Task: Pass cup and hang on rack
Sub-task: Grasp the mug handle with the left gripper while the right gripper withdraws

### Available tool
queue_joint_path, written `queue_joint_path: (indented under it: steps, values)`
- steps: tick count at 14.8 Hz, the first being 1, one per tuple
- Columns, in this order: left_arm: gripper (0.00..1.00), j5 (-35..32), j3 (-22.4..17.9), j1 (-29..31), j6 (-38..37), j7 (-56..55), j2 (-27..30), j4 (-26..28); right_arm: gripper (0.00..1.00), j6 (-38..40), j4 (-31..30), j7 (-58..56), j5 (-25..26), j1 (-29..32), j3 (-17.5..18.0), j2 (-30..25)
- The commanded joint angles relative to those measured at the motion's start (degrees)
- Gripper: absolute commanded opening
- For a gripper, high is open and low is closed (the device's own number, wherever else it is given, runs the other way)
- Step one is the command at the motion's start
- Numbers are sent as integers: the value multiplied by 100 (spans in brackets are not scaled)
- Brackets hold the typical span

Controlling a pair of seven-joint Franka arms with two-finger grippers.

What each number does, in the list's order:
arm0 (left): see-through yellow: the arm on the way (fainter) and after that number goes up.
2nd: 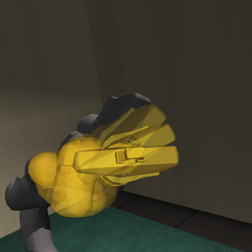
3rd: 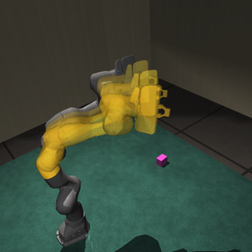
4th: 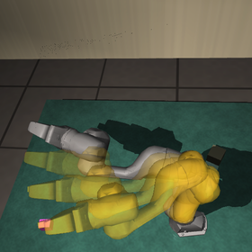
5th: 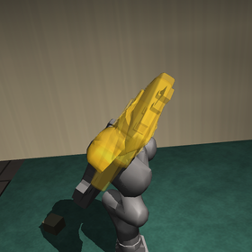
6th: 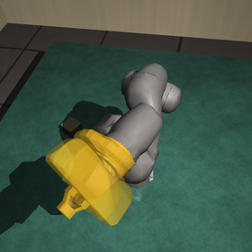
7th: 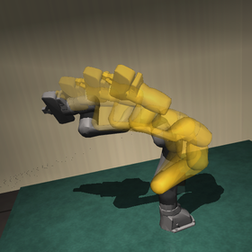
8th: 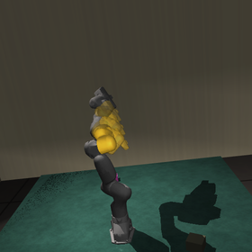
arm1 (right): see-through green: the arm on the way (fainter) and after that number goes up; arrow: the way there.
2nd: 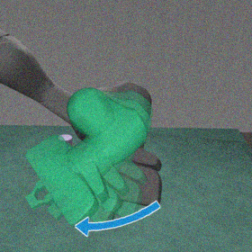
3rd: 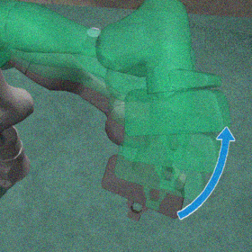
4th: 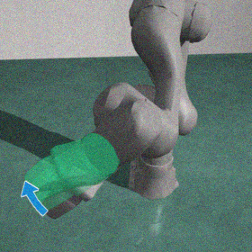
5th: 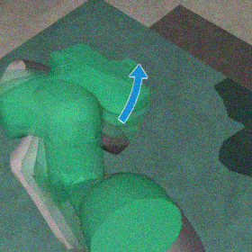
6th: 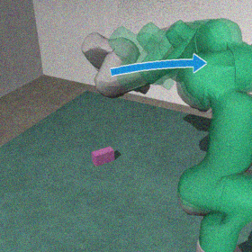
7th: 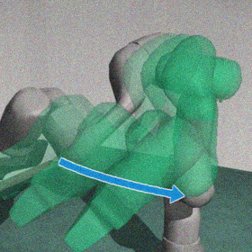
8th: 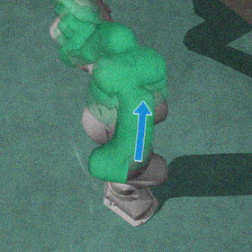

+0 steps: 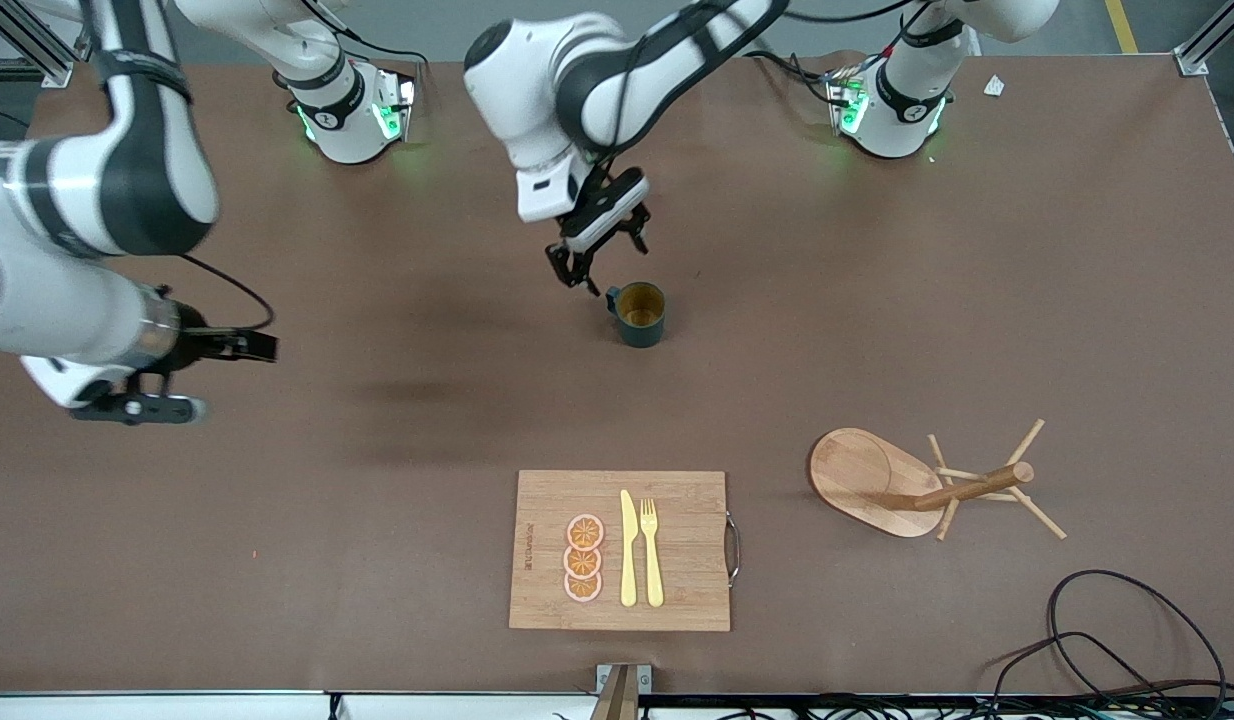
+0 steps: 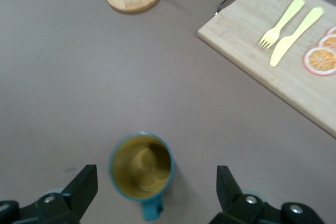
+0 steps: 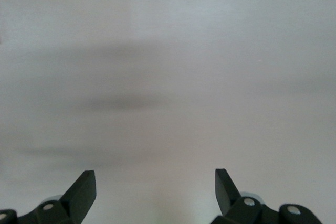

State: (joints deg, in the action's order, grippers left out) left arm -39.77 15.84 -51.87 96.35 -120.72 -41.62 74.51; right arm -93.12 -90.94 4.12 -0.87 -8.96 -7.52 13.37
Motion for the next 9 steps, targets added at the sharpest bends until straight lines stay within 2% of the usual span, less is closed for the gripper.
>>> queue_joint_path:
  steps: [1, 4, 9]
  values:
    - [100, -102, -870, -919, -134, -381, -767, -631, 100, 109, -143, -78, 184, 262, 119, -457]
    - [100, -101, -907, -1001, 85, -987, -970, -648, 100, 443, 190, -96, 202, 499, 102, -467]
    - [100, -136, -1136, -1176, 305, -1401, -1541, -710, 100, 637, 419, -667, 131, 983, 102, -458]
